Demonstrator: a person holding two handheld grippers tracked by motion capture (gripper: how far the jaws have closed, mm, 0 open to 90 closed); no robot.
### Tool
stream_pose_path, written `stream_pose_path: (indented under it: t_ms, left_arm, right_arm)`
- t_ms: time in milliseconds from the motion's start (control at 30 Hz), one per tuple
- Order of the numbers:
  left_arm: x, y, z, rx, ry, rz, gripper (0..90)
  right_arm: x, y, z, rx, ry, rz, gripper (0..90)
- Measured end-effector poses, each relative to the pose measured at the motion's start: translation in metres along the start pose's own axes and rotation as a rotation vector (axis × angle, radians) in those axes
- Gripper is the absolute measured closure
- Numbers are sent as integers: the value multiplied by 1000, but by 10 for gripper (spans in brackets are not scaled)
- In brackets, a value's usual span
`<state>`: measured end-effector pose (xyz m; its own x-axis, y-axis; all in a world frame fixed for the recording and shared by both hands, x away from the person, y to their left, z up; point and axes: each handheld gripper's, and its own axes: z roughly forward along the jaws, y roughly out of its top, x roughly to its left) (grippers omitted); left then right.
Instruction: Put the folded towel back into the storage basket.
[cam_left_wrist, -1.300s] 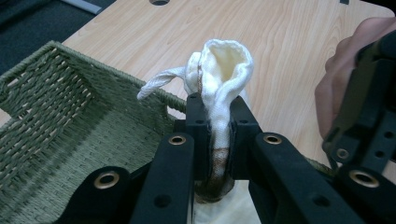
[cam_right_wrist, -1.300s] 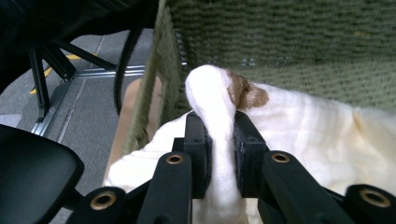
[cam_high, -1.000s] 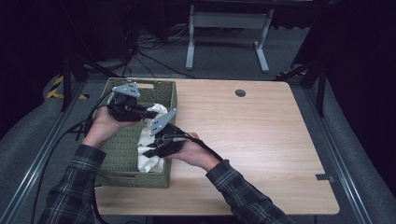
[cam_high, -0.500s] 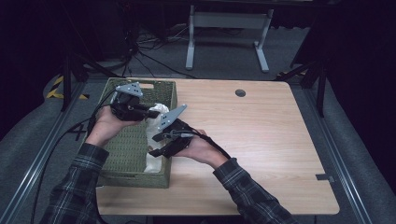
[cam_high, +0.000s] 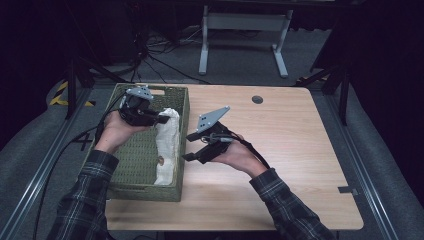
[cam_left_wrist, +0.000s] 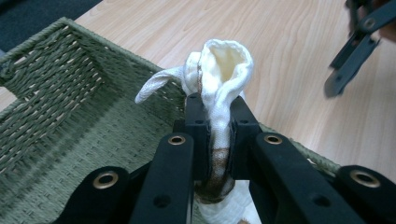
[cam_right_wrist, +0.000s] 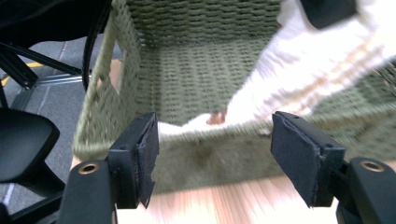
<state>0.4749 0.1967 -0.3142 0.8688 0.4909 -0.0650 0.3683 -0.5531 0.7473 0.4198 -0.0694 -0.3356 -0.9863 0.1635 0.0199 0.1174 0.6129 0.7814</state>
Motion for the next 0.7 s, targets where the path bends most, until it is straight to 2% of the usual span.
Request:
stream_pose_path:
  t_ms: [267,467,567,633,700]
  left_arm:
    - [7,-2,7,5,36,-29,812]
    - [11,-1,14,27,69,-20,801]
    - [13,-2,21,25,85,-32,791]
    - [14,-2,24,33,90,-20,784]
    - [14,-1,26,39,97,-20,777]
  right_arm:
    - [-3,-26,-36,-1,-44,2,313]
    - [-5,-53,-67,6,-89,15,303]
    - [-7,-68,-84,-3,-112,31,303]
    - [-8,-79,-95,-9,-127,42,302]
    - [-8,-84,-100,-11,-136,44,302]
